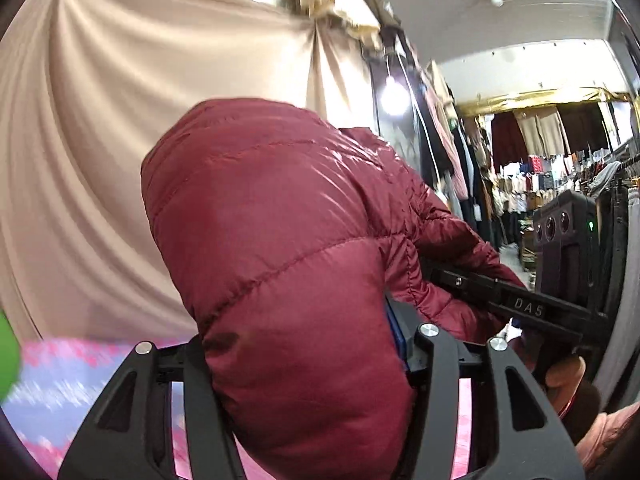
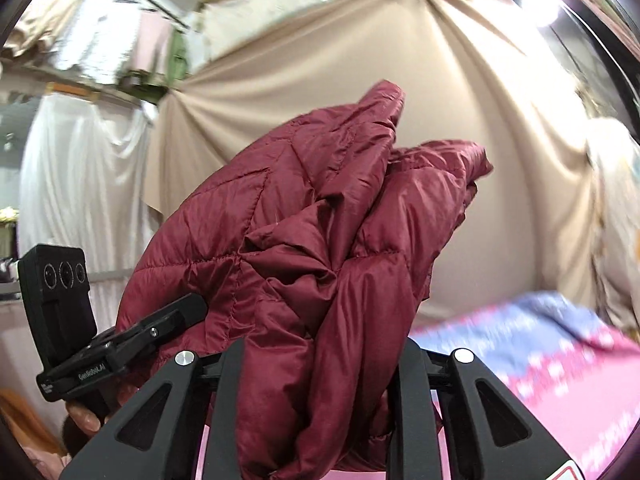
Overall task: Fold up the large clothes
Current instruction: 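Lower the folded jacket onto the bedspread and open both grippers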
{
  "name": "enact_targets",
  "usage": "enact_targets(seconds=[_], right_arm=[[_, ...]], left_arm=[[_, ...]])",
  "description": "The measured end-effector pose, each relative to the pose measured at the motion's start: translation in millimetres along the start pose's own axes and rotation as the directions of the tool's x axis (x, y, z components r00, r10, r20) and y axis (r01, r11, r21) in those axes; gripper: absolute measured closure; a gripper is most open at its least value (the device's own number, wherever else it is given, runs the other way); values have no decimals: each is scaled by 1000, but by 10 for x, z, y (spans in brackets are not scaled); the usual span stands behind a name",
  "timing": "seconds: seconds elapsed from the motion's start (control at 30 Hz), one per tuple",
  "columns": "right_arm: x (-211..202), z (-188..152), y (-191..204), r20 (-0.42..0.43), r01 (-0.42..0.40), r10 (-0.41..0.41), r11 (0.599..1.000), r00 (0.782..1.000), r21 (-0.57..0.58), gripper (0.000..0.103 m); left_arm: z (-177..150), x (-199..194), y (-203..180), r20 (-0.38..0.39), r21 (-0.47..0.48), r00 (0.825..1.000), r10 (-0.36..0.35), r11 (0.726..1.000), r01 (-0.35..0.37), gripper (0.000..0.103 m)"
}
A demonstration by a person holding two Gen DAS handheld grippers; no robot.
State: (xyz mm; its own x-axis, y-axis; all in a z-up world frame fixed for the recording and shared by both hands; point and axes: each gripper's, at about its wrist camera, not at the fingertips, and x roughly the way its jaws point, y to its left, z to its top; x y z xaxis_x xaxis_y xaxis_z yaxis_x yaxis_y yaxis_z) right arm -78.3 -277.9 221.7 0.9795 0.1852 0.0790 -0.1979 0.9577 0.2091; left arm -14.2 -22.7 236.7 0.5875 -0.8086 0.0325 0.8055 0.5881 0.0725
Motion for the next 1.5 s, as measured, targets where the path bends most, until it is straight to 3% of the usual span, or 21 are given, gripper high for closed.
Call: enact_targets(seconds=[0.2,0.37,0.47,0.53,0.6,0.67,0.73,0.8,0.9,1.0,1.03,1.13,1.2,1.27,1.3,1.37,1.4,1.43,1.5], right_arm=[[641,-8,186,7,-114,114,993,993,19,81],[1520,-491,129,-103,-133,145,985,984,110,80],[2069,-1025,-28,-220,-111,155,974,963,200,79],[2421,-1522,-198,-323,-65,152,962,934,266,78],[2655,-1996,-310,-416,-2,130,956,900,294,78],[2850,-2490,-408,-518,61,118,947,847,316,77],[2958,-2950,-506,-613,116,129,932,779,345,72],[2882,-3100,-592,-624,138,133,921,770,365,61],[2681,-2981,-682,-632,160,141,905,762,394,58],[2404,-2821,-721,-656,231,28,924,755,305,56],[2274,-2731,-701,-649,258,-37,934,760,248,56],[2107,-2524,-536,-607,262,-109,950,787,170,56],[2111,-2412,-363,-597,212,-95,969,797,129,66],[2223,-2369,-151,-602,150,-84,987,794,60,71],[2197,-2406,-211,-601,149,-91,988,794,48,71],[2275,-2445,-305,-627,184,-101,981,772,69,58],[2268,-2472,-390,-638,197,-86,975,765,105,56],[2265,-2482,-445,-642,205,-74,970,763,132,54],[2292,-2491,-525,-657,214,-58,964,752,160,52]], left_arm=[[-59,-123,588,25,-6,996,87,996,-86,50],[-513,181,1239,-83,-64,984,159,984,-164,48],[-1078,457,1734,-205,-164,964,171,965,-206,48],[-1451,585,1964,-279,-217,945,171,947,-235,48],[-1909,737,2197,-373,-291,915,151,918,-270,48],[-2379,850,2351,-466,-348,875,129,883,-315,48],[-2853,875,2456,-558,-391,824,95,846,-362,46],[-2977,772,2462,-577,-402,813,82,838,-370,37],[-2854,620,2451,-589,-403,802,101,824,-399,28],[-2634,471,2347,-617,-278,759,207,845,-456,17],[-2556,405,2303,-620,-236,745,247,847,-477,16],[-2358,259,2235,-616,-221,736,281,835,-504,15],[-2246,261,2157,-615,-238,737,280,826,-512,15],[-2251,395,2090,-668,-229,692,274,809,-542,15],[-2283,448,2072,-681,-267,691,242,797,-542,14],[-2366,435,2011,-691,-336,700,184,775,-535,9],[-2456,418,1948,-706,-344,691,152,780,-523,9],[-2532,406,1885,-726,-322,674,139,797,-511,9],[-2714,405,1768,-766,-209,614,190,830,-517,9]])
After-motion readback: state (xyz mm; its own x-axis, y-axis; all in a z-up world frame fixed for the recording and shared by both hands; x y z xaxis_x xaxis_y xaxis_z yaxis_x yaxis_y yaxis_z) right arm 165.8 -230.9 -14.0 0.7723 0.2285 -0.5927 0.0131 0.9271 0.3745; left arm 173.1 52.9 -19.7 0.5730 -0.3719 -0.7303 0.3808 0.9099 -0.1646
